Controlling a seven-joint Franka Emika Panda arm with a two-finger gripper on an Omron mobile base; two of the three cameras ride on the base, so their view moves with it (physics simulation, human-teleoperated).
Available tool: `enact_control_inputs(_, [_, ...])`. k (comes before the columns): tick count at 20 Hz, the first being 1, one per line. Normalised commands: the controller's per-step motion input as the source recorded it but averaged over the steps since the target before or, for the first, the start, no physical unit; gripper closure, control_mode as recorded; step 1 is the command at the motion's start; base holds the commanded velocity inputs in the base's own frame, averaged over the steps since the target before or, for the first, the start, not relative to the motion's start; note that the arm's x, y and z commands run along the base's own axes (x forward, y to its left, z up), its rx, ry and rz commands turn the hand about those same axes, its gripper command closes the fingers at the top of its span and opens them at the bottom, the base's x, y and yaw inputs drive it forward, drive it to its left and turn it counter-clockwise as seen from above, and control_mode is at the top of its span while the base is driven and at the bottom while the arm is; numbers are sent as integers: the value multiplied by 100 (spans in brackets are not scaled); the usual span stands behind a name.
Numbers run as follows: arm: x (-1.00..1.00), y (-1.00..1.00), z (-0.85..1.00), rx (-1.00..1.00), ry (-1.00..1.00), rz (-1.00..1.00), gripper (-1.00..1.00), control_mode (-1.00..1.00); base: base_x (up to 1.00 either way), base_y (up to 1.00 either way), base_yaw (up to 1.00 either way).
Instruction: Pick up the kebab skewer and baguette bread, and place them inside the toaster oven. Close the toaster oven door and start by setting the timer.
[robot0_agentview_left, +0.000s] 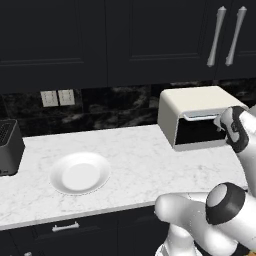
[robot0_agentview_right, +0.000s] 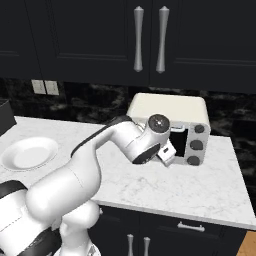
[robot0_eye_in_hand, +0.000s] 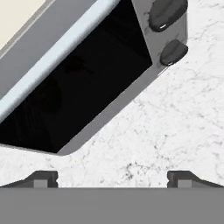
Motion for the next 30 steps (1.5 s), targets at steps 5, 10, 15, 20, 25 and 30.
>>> enact_control_inputs(5, [-40,-64,3,28,-13,-21,-100,-100,0,0,0])
enact_control_inputs(10, [-2,-48,0,22,-23,-20,-100,-100,0,0,0])
enact_control_inputs(15, [10,-10,0,13,-26,-15,-100,-100,0,0,0])
enact_control_inputs(20, [20,-7,0,21,-24,-8,-100,-100,0,0,0])
enact_control_inputs(25, [40,-9,0,13,-14,-3,-100,-100,0,0,0])
enact_control_inputs(30, [5,-35,0,5,-10,0,-100,-100,0,0,0])
